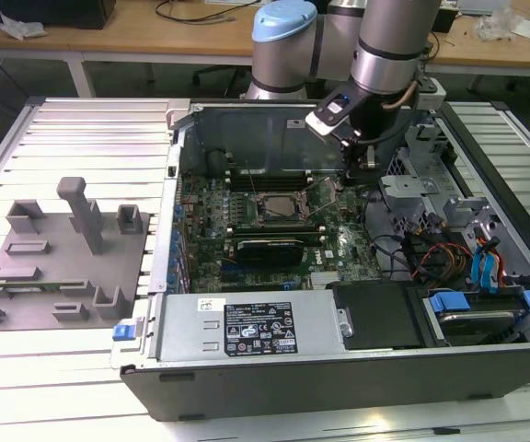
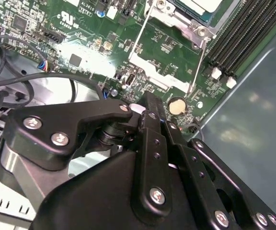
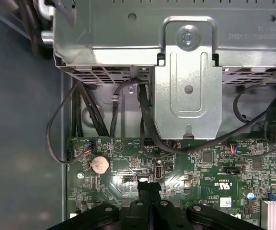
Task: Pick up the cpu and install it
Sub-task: 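Close the cpu cover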
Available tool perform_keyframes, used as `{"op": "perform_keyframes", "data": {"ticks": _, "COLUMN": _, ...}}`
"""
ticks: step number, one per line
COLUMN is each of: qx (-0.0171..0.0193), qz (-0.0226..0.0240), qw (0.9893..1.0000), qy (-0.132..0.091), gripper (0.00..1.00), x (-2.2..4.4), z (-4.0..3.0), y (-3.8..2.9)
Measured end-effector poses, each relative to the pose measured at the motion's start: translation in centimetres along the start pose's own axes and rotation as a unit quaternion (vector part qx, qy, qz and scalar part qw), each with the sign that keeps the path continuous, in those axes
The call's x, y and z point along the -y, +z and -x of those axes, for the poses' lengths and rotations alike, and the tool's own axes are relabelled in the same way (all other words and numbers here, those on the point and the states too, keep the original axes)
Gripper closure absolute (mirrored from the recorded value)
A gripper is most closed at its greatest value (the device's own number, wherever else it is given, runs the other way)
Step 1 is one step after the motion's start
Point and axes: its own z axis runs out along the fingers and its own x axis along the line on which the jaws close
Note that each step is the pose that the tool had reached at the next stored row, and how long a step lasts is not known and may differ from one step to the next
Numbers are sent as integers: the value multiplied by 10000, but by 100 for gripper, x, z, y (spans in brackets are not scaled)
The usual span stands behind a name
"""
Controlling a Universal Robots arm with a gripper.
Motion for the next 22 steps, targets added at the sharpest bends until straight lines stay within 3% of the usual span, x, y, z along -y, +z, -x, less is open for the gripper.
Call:
{"op": "perform_keyframes", "data": {"ticks": 4, "qx": 0, "qz": -51, "qw": 10000, "qy": 1, "gripper": 89, "x": -6, "z": 0, "y": 109}}
{"op": "perform_keyframes", "data": {"ticks": 7, "qx": 0, "qz": -63, "qw": 10000, "qy": 1, "gripper": 89, "x": -6, "z": 1, "y": 148}}
{"op": "perform_keyframes", "data": {"ticks": 13, "qx": -1, "qz": -63, "qw": 10000, "qy": 1, "gripper": 89, "x": -1, "z": 1, "y": 153}}
{"op": "perform_keyframes", "data": {"ticks": 22, "qx": 0, "qz": -64, "qw": 10000, "qy": 1, "gripper": 89, "x": 81, "z": 1, "y": 152}}
